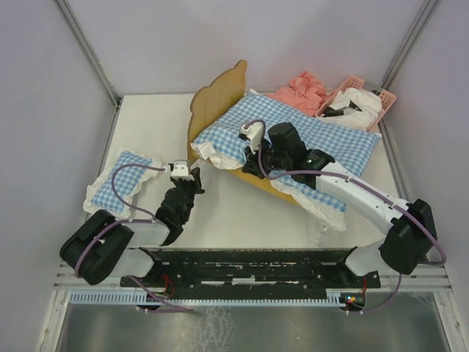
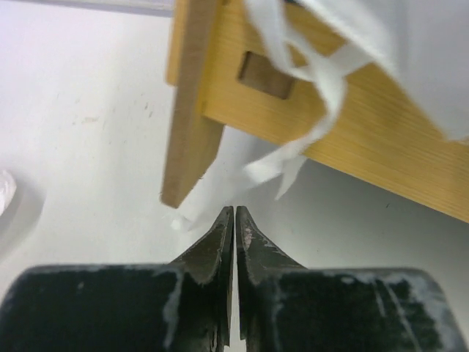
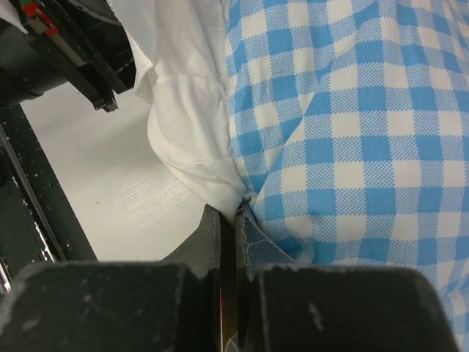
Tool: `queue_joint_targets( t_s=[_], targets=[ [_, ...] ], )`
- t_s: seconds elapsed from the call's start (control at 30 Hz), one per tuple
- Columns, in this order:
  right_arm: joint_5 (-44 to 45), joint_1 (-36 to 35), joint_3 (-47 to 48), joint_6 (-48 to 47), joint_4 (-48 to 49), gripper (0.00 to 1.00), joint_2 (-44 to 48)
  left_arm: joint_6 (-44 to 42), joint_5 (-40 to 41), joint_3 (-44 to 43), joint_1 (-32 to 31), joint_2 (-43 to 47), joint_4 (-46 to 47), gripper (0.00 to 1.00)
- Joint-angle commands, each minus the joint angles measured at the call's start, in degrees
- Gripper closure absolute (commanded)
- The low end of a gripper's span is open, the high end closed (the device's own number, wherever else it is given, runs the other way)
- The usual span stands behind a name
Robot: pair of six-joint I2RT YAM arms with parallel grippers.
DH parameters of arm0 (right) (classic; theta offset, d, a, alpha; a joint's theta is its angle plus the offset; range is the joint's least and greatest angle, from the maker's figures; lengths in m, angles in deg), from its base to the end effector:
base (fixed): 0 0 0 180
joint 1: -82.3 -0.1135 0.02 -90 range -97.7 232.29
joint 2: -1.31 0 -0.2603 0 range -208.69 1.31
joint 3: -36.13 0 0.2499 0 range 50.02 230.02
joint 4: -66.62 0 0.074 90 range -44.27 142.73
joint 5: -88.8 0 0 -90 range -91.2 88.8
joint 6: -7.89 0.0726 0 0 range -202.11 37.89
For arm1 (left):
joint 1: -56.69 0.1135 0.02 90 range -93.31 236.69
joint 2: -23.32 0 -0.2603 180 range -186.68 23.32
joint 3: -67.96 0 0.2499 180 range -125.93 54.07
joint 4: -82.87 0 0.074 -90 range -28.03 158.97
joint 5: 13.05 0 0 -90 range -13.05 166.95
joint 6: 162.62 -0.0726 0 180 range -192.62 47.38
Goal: Set up the pet bed
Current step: Tie the ropes to the bed frame.
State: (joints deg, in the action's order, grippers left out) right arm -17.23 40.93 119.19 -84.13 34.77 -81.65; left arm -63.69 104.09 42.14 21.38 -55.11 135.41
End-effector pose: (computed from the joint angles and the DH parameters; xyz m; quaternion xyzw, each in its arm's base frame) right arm 0.2571 0.2531 0.2966 -0.3828 0.7787 0.2770 0.4128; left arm 0.2298 -0.1222 0.1698 -0.0045 0.7075 -0.1049 0.6989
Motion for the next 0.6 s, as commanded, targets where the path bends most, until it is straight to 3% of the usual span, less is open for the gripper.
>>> queue_joint_targets(
  t_s=[0.0, 0.13, 0.33, 0.43, 0.57],
  targets=[
    [-3.66, 1.61, 2.39, -4.81, 5.51, 0.98, 6.80, 8.23, 4.23, -1.46, 0.38, 7.67, -13.27, 0.83],
    [-8.48, 2.32, 2.85, -8.59, 1.37, 0.98, 6.52, 12.65, 3.75, -3.53, 0.33, 20.02, -30.48, 0.61],
    [-14.51, 2.54, 5.68, -12.57, -4.09, 0.98, 5.03, 17.76, 5.56, -11.22, 0.31, 39.12, -55.47, 0.47],
    [-16.53, 2.69, 7.24, -15.12, -7.07, 0.98, 4.16, 13.76, 6.94, -18.34, 0.33, 40.32, -61.50, 0.36],
    [-21.50, 2.68, 7.18, -19.33, -9.18, 0.98, 4.20, 6.81, 2.77, -30.28, 0.33, 33.70, -65.65, 0.30]
  ],
)
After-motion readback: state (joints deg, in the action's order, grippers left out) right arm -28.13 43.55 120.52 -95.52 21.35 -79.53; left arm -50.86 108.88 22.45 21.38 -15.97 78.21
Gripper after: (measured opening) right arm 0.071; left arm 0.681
